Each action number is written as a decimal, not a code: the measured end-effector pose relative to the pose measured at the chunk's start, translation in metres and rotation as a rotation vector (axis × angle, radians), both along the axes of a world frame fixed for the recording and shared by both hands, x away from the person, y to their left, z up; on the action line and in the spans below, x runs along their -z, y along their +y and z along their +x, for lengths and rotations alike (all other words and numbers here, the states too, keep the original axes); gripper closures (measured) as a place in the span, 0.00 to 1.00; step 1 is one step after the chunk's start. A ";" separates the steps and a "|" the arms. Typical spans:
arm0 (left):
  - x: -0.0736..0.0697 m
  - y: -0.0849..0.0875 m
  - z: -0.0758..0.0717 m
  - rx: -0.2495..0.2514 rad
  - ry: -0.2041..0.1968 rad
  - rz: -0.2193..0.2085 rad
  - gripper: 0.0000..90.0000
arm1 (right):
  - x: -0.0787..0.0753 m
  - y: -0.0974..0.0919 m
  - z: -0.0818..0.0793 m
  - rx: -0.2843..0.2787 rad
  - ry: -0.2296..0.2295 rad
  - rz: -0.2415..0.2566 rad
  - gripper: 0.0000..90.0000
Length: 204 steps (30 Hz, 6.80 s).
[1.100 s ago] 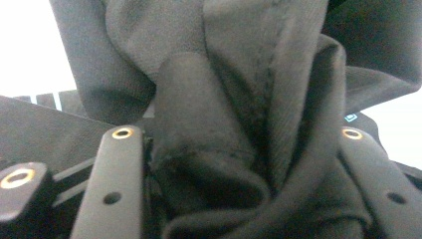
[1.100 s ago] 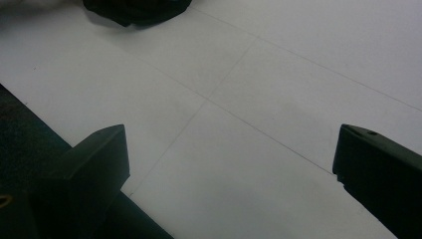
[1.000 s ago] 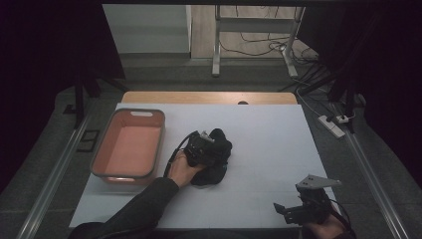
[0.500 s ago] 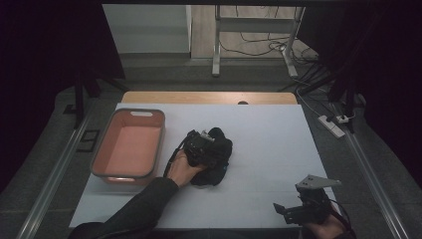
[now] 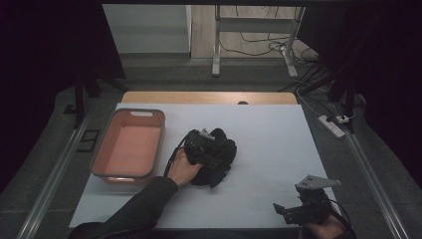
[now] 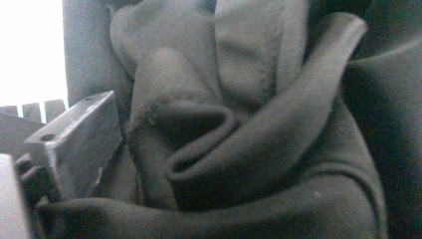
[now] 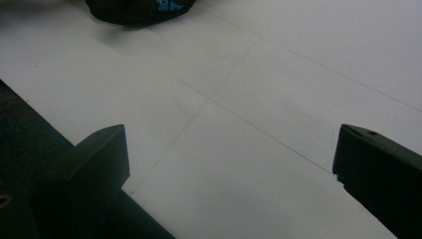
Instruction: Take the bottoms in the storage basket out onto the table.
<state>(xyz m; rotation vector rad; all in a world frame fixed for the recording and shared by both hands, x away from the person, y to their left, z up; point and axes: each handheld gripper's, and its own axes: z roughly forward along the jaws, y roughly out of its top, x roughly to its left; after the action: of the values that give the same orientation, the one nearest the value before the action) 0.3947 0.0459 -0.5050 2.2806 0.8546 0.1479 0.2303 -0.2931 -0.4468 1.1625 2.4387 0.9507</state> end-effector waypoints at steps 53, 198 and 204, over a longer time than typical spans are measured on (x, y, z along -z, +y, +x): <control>-0.032 0.009 -0.023 0.150 -0.008 -0.047 0.00 | 0.000 0.001 -0.001 -0.016 -0.005 -0.003 0.01; -0.071 0.099 -0.087 0.079 -0.088 -0.220 0.00 | 0.000 0.004 -0.001 -0.034 -0.009 -0.015 0.01; -0.068 0.103 -0.092 0.091 -0.090 -0.223 0.00 | 0.000 0.003 -0.001 -0.036 -0.011 -0.016 0.01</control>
<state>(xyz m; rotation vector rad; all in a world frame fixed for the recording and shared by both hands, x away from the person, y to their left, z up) 0.3028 0.1490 -0.4371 2.0830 0.6841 0.1081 0.2295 -0.2896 -0.4465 1.1093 2.4621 0.9441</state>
